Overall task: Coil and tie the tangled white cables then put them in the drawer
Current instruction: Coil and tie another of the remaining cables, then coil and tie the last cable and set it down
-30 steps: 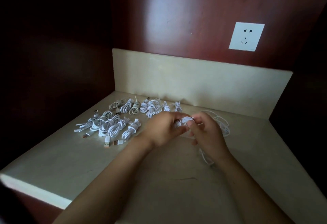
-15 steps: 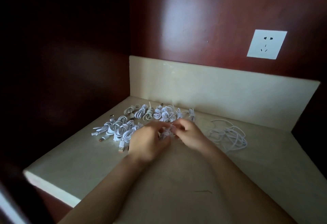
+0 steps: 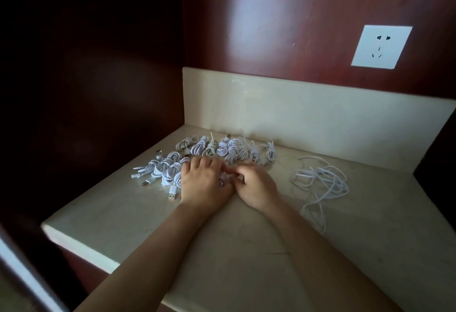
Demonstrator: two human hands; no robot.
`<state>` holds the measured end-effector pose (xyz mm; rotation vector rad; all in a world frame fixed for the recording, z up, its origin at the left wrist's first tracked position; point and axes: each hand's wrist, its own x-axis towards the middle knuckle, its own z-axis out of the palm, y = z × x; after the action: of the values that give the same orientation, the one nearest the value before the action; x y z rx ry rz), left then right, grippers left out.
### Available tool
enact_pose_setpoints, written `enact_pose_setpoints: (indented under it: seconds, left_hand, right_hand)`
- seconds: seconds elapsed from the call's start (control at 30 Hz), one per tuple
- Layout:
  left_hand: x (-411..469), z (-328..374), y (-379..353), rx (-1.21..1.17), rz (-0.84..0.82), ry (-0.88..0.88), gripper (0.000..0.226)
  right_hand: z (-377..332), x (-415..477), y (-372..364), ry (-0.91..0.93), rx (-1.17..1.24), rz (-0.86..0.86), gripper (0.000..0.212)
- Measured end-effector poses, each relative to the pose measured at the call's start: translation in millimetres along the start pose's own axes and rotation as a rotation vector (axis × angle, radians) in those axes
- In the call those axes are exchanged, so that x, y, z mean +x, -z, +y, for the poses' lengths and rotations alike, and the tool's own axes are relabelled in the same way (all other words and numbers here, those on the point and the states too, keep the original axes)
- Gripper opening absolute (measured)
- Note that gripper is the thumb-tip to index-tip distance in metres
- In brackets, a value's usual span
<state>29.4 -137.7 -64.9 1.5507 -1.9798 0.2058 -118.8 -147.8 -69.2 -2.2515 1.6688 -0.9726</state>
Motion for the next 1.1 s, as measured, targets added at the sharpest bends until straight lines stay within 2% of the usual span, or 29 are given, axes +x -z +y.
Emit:
enact_pose_setpoints:
  seconds: [0.1,0.23,0.3,0.37,0.43,0.53,0.57,0.63,0.8,0.87,0.97,1.1]
  left_hand:
    - [-0.6,-0.3,2.3,-0.027,-0.012,0.003,0.038]
    - [-1.7,6.8,11.4,-0.115,0.127,-0.086,0.033]
    - [-2.8,19.1,19.5,-0.173,0.203,-0.170,0.030]
    - [-5.3,35.6,26.2,-0.249,0.205,-0.246,0.026]
    - [-7.9,54.8,28.6,-0.326,0.097,-0.295,0.029]
    - [-9.4,85.1,21.1,-0.293,-0.258,-0.350,0.052]
    - [-9.4,94.0,16.4,-0.254,-0.355,-0.372,0.054]
    - [-8.2,108.6,7.0,-0.232,-0.426,-0.399,0.044]
    - [1.2,133.4,-12.3,-0.324,-0.401,-0.430,0.039]
    - [5.3,140.3,-21.0,-0.353,-0.400,-0.422,0.037]
    - [8.5,146.1,-31.8,-0.476,-0.346,-0.364,0.024]
    - [19.1,152.3,-39.6,-0.528,-0.216,-0.343,0.021]
  right_hand:
    - [-4.3,-3.9,4.6,0.014,-0.003,-0.031,0.030]
    - [-11.3,-13.1,31.6,-0.045,0.021,-0.126,0.034]
    - [-10.0,-20.8,51.7,-0.041,-0.005,-0.072,0.031]
    - [-1.7,-30.4,71.3,-0.051,-0.061,0.010,0.030]
    - [8.9,-43.0,89.3,-0.100,-0.157,0.070,0.033]
    - [24.7,-67.8,109.7,-0.197,-0.325,0.088,0.027]
    - [31.6,-76.4,113.5,-0.235,-0.365,0.081,0.025]
    - [43.9,-92.2,119.2,-0.343,-0.368,0.043,0.021]
    - [58.0,-103.4,135.1,-0.506,-0.209,-0.029,0.018]
    - [62.0,-104.4,138.6,-0.548,-0.223,0.018,0.020]
    - [66.0,-109.4,144.5,-0.633,-0.316,0.159,0.011]
    - [64.0,-109.7,148.3,-0.612,-0.454,0.217,0.047]
